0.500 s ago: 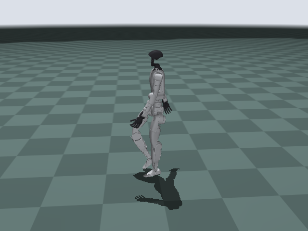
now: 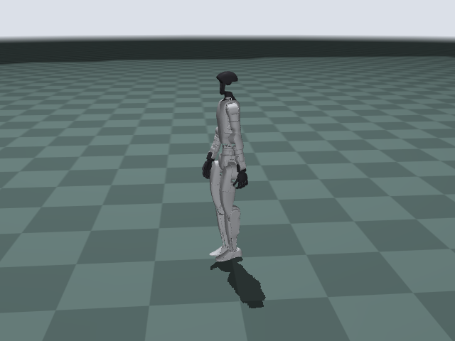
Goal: In place motions
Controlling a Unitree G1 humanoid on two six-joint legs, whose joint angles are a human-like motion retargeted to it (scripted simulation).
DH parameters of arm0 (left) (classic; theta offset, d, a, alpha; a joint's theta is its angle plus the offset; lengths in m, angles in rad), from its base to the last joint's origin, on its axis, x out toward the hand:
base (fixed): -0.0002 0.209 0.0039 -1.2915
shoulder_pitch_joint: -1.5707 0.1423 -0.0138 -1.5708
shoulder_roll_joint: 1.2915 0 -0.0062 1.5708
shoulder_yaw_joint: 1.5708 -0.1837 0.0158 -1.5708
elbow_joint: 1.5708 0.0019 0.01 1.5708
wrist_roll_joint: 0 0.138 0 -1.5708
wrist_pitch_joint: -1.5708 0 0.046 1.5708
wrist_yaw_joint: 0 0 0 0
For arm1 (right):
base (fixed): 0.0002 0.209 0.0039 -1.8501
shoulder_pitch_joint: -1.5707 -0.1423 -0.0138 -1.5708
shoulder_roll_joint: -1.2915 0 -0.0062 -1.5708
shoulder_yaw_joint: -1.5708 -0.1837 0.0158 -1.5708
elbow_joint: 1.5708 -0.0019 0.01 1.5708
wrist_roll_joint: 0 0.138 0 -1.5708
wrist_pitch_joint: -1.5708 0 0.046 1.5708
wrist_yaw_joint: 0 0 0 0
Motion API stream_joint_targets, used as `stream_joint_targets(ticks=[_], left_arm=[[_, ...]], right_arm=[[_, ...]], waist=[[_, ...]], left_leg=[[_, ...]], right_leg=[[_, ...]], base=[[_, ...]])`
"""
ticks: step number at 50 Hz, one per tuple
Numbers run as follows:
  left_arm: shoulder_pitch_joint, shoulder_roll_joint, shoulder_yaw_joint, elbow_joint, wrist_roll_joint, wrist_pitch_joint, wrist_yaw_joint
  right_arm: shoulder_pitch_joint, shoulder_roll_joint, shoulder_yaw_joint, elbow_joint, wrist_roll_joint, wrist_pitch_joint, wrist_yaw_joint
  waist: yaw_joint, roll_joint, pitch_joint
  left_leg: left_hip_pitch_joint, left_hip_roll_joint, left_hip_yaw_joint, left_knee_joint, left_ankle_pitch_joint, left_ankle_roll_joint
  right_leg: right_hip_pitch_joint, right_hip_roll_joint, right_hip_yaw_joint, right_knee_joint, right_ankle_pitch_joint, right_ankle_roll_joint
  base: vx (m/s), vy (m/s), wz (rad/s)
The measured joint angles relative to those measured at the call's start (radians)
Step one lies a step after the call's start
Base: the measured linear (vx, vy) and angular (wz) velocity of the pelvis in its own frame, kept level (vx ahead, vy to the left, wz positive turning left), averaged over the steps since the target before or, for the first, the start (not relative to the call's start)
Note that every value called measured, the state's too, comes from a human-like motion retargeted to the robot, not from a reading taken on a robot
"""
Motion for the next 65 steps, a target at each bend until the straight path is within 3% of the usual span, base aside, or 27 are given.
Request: stream_joint_targets(ticks=[5, 10, 19, 24, 32, 40, 46, 52, 54, 57, 60, 65], left_arm=[[0.037, 0.003, -0.002, 0.001, 0.009, 0.002, -0.008], [0.009, 0.003, 0.0, -0.006, -0.008, -0.003, 0.007], [0.014, 0.017, -0.056, -0.06, 0.075, -0.002, -0.013], [0.022, 0.03, -0.08, -0.092, 0.123, -0.012, -0.015], [0.055, 0.023, -0.045, -0.076, 0.102, -0.01, -0.011], [0.085, 0.016, -0.013, -0.065, 0.081, -0.013, 0.005], [0.129, 0.014, -0.009, -0.05, 0.091, -0.014, 0.009], [0.204, 0.004, -0.022, -0.061, 0.112, -0.041, 0.01], [0.237, 0.002, -0.041, -0.058, 0.137, -0.049, 0.018], [0.283, -0.006, -0.063, -0.038, 0.181, -0.042, 0.014], [0.32, -0.02, -0.063, -0.016, 0.221, -0.025, -0.025], [0.359, -0.036, -0.043, 0.011, 0.258, -0.011, -0.078]], right_arm=[[0.051, -0.009, -0.008, 0.027, 0.028, -0.008, -0.005], [0.06, -0.037, -0.036, 0.173, -0.031, 0.021, -0.041], [0.136, -0.122, -0.11, 0.434, -0.039, 0.086, -0.141], [0.169, -0.159, -0.164, 0.47, -0.011, 0.105, -0.177], [0.139, -0.161, -0.159, 0.462, 0.009, 0.106, -0.173], [0.06, -0.104, -0.082, 0.384, 0.04, 0.095, -0.1], [-0.021, -0.065, -0.014, 0.342, 0.04, 0.089, -0.055], [-0.129, 0.002, 0.004, 0.29, 0.115, 0.09, -0.028], [-0.166, 0.027, 0.002, 0.252, 0.154, 0.087, -0.007], [-0.226, 0.069, -0.017, 0.178, 0.197, 0.087, 0.018], [-0.293, 0.108, -0.014, 0.088, 0.237, 0.075, 0.037], [-0.391, 0.131, 0.004, -0.051, 0.23, 0.023, 0.072]], waist=[[0.066, -0.011, -0.023], [0.088, -0.015, 0.012], [0.192, 0.017, -0.005], [0.086, 0.023, -0.007], [0.071, 0.022, 0.004], [0.094, -0.015, 0.024], [0.109, -0.023, 0.023], [0.165, -0.037, 0.049], [0.201, -0.04, 0.057], [0.257, -0.043, 0.067], [0.318, -0.053, 0.089], [0.462, -0.088, 0.14]], left_leg=[[-0.012, 0.003, 0.004, 0.01, 0.001, -0.009], [0.001, 0.01, 0.007, 0.011, 0.001, -0.015], [-0.057, 0.064, 0.14, 0.038, 0.011, -0.036], [-0.023, 0.047, 0.036, 0.036, -0.016, -0.046], [-0.052, 0.048, 0.053, 0.148, -0.045, -0.049], [-0.167, 0.066, 0.068, 0.418, 0.019, -0.061], [-0.269, 0.096, 0.083, 0.629, 0.127, -0.019], [-0.448, 0.131, 0.083, 0.891, 0.32, 0.099], [-0.538, 0.114, 0.064, 1.012, 0.309, 0.083], [-0.703, 0.111, 0.078, 1.241, 0.212, 0.028], [-0.859, 0.21, 0.176, 1.462, 0.161, 0.044], [-1.053, 0.239, 0.2, 1.632, 0.136, -0.077]], right_leg=[[0.003, 0.004, 0.001, -0.008, -0.001, -0.012], [0.016, 0.01, 0.004, -0.001, -0.008, -0.022], [-0.006, 0.052, 0.134, -0.001, -0.003, -0.04], [0.005, 0.038, 0.036, -0.003, -0.023, -0.043], [0.021, 0.023, 0.04, -0.001, -0.032, -0.051], [0.033, -0.031, 0.027, 0.006, -0.04, -0.055], [0.043, -0.051, -0.003, 0.011, -0.047, -0.06], [0.042, -0.068, 0.022, 0.03, -0.05, -0.068], [0.038, -0.068, 0.038, 0.033, -0.045, -0.075], [0.026, -0.065, 0.065, 0.037, -0.036, -0.09], [0.015, -0.058, 0.105, 0.044, -0.028, -0.112], [-0.009, -0.094, 0.206, 0.087, -0.034, -0.121]], base=[[0.08, -0.11, 0.06], [-0.08, -0.09, -0.07], [0.01, -0.05, -0.73], [-0.03, -0.07, 0.94], [-0.03, -0.04, 0.0], [-0.04, -0.03, 0.1], [-0.02, -0.01, 0.22], [-0.05, -0.03, -0.19], [-0.04, -0.01, -0.41], [-0.04, 0.03, -0.5], [-0.04, 0.02, -0.78], [-0.05, 0.02, -1.06]])
